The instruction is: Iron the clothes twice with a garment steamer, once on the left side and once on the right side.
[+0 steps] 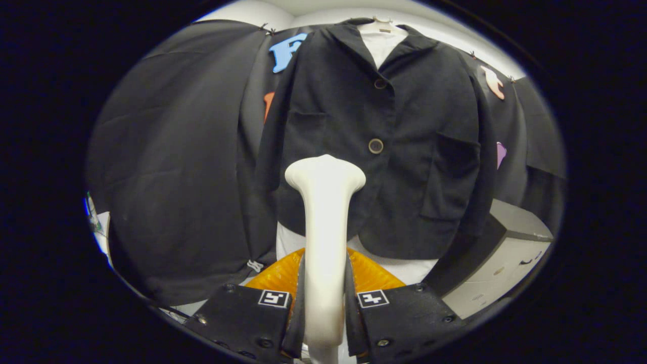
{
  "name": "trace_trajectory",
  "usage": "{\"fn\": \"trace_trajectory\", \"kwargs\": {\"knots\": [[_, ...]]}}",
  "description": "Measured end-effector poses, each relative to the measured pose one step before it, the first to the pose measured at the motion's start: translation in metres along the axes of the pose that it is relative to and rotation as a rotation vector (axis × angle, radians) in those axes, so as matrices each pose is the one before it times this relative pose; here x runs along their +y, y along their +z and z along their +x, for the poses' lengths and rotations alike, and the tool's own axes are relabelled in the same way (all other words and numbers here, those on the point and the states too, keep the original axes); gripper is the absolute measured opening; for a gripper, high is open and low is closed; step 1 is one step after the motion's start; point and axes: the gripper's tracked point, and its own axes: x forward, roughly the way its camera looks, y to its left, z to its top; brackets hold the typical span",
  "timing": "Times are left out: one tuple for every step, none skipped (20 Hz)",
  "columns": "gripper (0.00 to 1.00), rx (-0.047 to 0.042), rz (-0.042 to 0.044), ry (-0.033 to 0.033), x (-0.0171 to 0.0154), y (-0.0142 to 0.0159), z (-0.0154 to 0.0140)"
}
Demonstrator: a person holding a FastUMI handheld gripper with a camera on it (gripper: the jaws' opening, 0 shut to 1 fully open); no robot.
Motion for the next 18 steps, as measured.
{"fn": "trace_trajectory", "kwargs": {"knots": [[0.36,0.01616,-0.00445,-0.00382,-0.00038,-0.00596,0.00034],[0.36,0.01449,-0.00389,-0.00331,-0.00153,-0.00954,0.00036],[0.36,0.01404,-0.00168,-0.00011,-0.00116,-0.00763,0.00006],[0.36,0.01144,-0.00080,-0.00005,-0.00113,-0.00573,0.00080],[0.36,0.01363,-0.00344,0.00029,0.00014,-0.00099,0.00087],[0.36,0.01148,-0.00184,0.00260,0.00002,-0.00254,0.00083],[0.36,0.01046,-0.00323,0.00192,-0.00004,-0.00188,0.00199],[0.36,0.00880,-0.00312,0.00196,-0.00006,-0.00573,0.00291],[0.36,0.00741,-0.00195,0.00125,-0.00001,-0.00485,0.00221],[0.36,0.00646,-0.00374,-0.00067,0.00029,-0.00553,0.00180],[0.36,0.01236,-0.00613,-0.00103,-0.00114,-0.00757,0.00037],[0.36,0.01206,-0.00136,0.00215,-0.00057,-0.00732,0.00204],[0.36,0.01167,-0.00060,0.00193,0.00003,-0.00359,0.00106],[0.36,0.01004,-0.00127,0.00108,-0.00012,-0.00178,0.00010],[0.36,0.01030,0.00018,-0.00003,0.00006,-0.00157,-0.00036],[0.36,0.01275,-0.00135,-0.00047,-0.00024,-0.00486,0.00010],[0.36,0.00925,0.00325,0.00014,-0.00070,-0.00194,-0.00119],[0.36,0.00658,0.00264,-0.00095,-0.00051,-0.00295,-0.00063]]}}
